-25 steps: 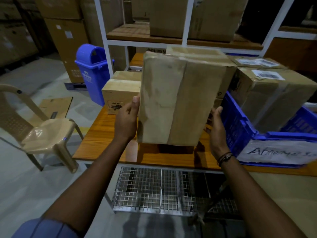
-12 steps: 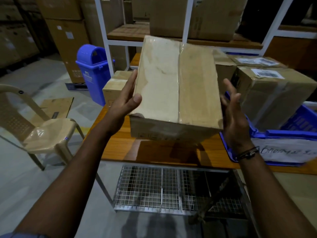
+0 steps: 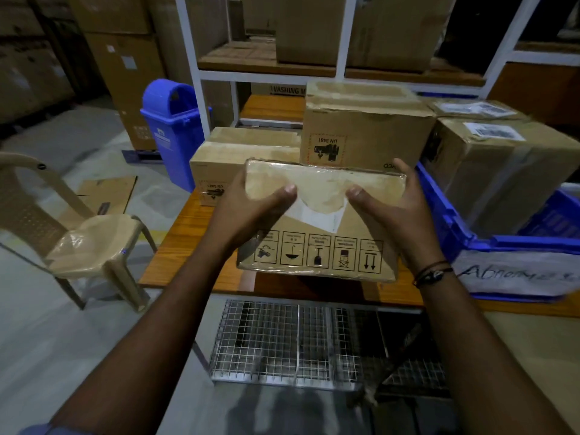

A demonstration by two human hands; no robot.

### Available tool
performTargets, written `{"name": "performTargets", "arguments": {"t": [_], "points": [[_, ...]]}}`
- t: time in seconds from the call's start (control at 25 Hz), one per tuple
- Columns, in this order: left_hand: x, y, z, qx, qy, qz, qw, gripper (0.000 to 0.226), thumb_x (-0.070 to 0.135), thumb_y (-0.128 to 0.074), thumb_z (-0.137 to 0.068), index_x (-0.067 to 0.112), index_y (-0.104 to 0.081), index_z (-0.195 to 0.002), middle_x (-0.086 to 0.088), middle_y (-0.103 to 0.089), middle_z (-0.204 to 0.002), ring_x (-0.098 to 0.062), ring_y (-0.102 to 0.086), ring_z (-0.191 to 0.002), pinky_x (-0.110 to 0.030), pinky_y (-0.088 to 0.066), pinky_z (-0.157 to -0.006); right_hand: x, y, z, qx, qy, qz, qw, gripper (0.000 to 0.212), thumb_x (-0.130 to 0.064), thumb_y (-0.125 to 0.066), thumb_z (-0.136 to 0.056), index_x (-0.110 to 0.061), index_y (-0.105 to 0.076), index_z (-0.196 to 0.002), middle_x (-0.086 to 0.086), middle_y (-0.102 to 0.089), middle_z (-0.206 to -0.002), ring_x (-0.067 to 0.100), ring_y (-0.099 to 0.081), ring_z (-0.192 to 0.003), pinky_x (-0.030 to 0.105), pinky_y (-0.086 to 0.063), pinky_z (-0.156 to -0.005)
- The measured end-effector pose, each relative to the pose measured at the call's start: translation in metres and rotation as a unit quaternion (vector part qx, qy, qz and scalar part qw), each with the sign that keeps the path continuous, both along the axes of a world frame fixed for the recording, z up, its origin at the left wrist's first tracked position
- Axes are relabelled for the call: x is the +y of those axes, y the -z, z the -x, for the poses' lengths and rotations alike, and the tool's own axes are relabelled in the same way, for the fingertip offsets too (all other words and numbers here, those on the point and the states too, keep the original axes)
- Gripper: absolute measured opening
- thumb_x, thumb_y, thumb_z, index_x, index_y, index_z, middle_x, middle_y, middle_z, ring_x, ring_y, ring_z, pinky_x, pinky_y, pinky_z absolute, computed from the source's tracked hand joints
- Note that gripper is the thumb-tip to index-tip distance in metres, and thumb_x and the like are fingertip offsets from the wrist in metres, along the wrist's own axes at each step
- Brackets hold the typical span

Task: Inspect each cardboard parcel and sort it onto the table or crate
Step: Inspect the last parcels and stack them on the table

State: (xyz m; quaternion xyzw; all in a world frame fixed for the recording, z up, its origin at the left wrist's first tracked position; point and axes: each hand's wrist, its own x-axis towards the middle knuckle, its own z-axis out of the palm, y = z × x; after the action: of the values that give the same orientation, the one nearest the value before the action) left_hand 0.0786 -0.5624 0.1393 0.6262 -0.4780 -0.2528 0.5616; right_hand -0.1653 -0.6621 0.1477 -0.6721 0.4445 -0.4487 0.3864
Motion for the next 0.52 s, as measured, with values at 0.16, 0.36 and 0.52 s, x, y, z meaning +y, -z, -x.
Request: {"name": "performTargets", "arguments": {"t": [0.16,0.36,0.52], "points": [[-0.004,0.003,-0.005,0.012,-0.007,-0.022,1.0,0.088,0.055,-0.093,-0.066,0.034,-0.051,-0.14,0.008,-0.065,-0.13,-0.016,-0.062,-0.12,-0.042,-0.059,-0.096,0.001,0.0,-0.003,0.016,-0.001,0.006,1.0,0.104,-0.05,-0.091,-0.071,-0.034,-0.033,-0.156,-0.003,-0.042,-0.157,0.013,-0.041,-0.137,0.028,-0.041,-0.1],[-0.01,0.011,-0.008,0.015,-0.021,-0.021,0.999,0.095,0.06,-0.094,-0.062,0.04,-0.047,-0.143,0.012,-0.062,-0.131,-0.015,-0.061,-0.12,-0.048,-0.059,-0.097,-0.003,0.011,-0.009,-0.005,0.016,0.027,1.0,0.081,-0.053,-0.094,-0.065,-0.033,-0.05,-0.13,-0.007,-0.06,-0.13,0.014,-0.061,-0.116,0.034,-0.056,-0.09],[-0.009,0.015,-0.009,0.004,-0.01,-0.017,1.0,0.101,0.061,-0.093,-0.063,0.042,-0.041,-0.148,0.014,-0.06,-0.132,-0.012,-0.059,-0.122,-0.044,-0.056,-0.099,-0.003,0.014,-0.009,0.004,0.011,0.028,1.0,0.077,-0.056,-0.091,-0.069,-0.035,-0.047,-0.129,-0.009,-0.06,-0.127,0.012,-0.061,-0.114,0.041,-0.058,-0.092]]}}
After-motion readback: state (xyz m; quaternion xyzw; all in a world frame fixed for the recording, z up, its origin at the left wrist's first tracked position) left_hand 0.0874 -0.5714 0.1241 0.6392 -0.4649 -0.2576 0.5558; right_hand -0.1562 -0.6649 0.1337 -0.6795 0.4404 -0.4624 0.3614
